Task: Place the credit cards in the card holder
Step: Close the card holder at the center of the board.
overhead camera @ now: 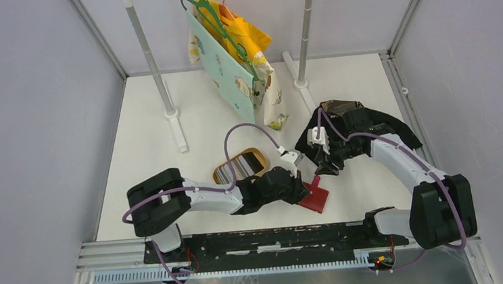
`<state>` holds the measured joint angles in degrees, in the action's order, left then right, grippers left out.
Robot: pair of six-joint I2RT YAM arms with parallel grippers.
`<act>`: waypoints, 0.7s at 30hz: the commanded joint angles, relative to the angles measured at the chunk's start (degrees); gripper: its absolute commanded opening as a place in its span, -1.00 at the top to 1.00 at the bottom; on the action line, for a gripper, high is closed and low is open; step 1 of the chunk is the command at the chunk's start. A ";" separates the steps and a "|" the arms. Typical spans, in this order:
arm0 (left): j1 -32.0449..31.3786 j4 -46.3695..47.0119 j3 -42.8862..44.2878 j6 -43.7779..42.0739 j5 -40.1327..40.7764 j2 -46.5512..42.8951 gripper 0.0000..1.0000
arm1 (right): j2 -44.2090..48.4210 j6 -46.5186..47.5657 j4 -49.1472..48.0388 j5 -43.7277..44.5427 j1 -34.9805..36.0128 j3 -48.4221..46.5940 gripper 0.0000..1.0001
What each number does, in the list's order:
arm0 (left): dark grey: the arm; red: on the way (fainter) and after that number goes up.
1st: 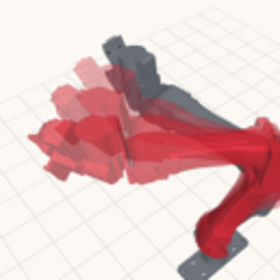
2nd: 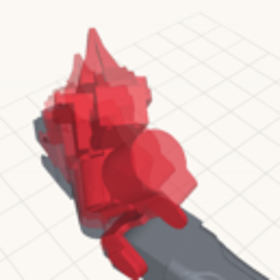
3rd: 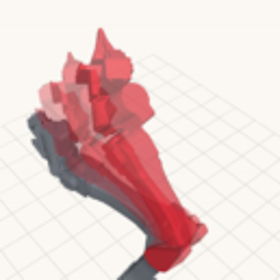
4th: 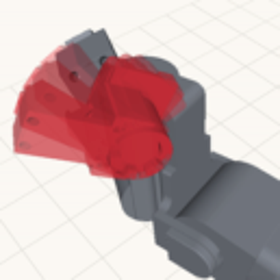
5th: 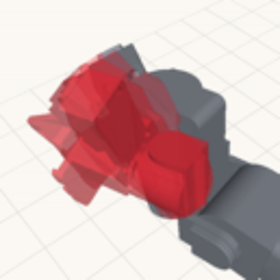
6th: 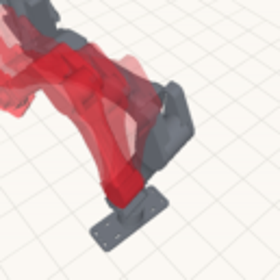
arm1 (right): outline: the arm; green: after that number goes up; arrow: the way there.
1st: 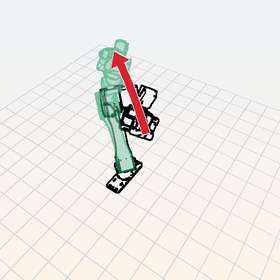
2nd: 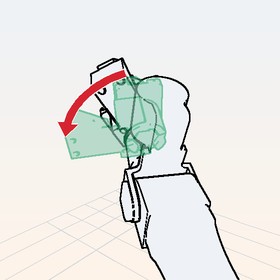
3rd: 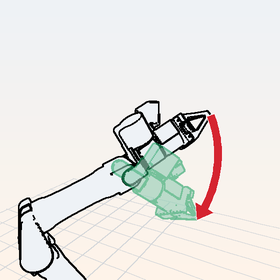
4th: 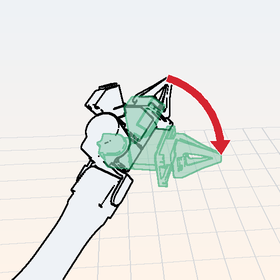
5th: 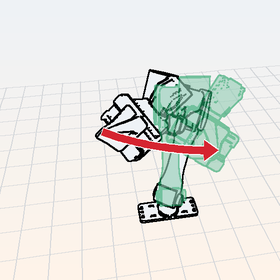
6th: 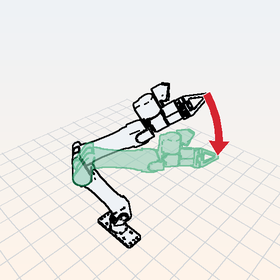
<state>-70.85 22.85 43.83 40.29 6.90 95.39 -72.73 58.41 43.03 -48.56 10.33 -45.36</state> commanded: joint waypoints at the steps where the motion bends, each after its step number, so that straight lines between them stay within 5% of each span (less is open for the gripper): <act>1: 1.33 2.11 2.61 -2.59 -2.92 3.12 0.78 | 0.82 -2.26 -1.87 1.74 -0.34 3.22 -0.01; 21: 3.29 4.72 0.74 -2.22 -4.68 7.62 0.95 | -6.35 -8.06 -3.60 2.99 -0.32 3.64 0.43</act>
<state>-67.83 25.56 44.62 39.81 2.39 102.48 -78.39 51.22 40.03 -44.93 10.22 -40.62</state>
